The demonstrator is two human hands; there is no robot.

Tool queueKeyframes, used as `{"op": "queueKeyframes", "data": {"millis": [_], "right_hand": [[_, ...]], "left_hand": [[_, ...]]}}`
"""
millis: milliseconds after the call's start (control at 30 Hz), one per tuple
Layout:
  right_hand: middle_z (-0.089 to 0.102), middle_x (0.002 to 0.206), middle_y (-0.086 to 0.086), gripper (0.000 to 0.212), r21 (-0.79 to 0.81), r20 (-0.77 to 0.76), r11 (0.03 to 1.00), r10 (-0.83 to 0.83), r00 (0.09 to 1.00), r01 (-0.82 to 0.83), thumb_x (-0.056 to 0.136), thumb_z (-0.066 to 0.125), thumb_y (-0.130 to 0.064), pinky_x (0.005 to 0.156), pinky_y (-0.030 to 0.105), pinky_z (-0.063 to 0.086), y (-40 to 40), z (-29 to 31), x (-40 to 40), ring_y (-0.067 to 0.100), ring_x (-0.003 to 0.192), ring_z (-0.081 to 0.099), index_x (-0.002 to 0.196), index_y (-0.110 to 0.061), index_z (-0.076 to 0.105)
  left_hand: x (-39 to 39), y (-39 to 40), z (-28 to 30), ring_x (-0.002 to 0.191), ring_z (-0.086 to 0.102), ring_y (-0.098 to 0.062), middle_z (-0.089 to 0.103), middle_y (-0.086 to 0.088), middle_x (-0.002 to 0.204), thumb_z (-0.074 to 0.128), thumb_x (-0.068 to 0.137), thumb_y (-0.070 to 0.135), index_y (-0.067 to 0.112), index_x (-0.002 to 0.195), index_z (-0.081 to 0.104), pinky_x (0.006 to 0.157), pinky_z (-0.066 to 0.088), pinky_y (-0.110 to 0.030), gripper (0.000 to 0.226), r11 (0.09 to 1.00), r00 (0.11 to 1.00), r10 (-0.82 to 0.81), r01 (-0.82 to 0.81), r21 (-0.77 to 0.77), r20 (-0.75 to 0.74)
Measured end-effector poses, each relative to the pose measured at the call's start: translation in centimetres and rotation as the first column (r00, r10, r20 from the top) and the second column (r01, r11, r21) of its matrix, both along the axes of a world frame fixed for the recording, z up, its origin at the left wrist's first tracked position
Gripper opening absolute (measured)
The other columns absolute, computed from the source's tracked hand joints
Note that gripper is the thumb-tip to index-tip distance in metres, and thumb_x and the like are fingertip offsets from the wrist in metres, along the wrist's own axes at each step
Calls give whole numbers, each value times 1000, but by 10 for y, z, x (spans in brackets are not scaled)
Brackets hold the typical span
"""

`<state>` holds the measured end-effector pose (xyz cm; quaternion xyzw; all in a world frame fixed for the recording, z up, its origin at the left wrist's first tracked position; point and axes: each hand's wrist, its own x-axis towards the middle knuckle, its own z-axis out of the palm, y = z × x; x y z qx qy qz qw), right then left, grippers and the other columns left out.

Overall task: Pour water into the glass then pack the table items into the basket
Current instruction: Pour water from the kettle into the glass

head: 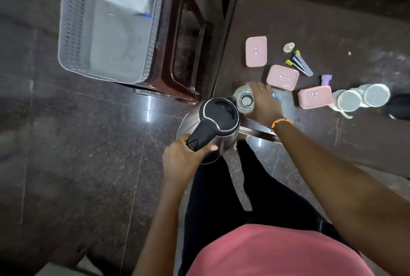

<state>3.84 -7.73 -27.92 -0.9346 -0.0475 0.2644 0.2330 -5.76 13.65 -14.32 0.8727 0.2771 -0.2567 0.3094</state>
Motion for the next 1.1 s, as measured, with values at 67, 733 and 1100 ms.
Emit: {"op": "queueKeyframes", "data": {"millis": [67, 733, 1100], "right_hand": [[46, 134, 9, 90, 1, -5, 1000, 4, 1000, -4, 62, 81, -21, 99, 41, 41, 1, -9, -2, 33, 120, 41, 139, -11, 35], [43, 139, 16, 73, 230, -102, 971, -47, 994, 69, 80, 60, 4, 109, 41, 37, -26, -12, -7, 32, 127, 45, 145, -13, 31], [49, 128, 15, 77, 223, -161, 972, -43, 986, 79, 79, 60, 6, 100, 48, 46, -33, -15, -4, 33, 116, 54, 145, -21, 33]], "left_hand": [[-3, -5, -3, 59, 54, -24, 47, 8, 50, 76, 55, 62, 25, 56, 41, 54, 37, -30, 50, 1000, 1000, -18, 18, 24, -10], [-6, -29, -2, 53, 42, -16, 49, 1, 54, 57, 86, 42, 14, 59, 50, 53, 31, -29, 40, 982, 1000, -17, 19, -190, 17], [1, -49, -10, 57, 60, -16, 55, 8, 50, 43, 91, 52, 20, 55, 45, 64, 45, -33, 48, 991, 999, -34, 33, -133, -10]]}}
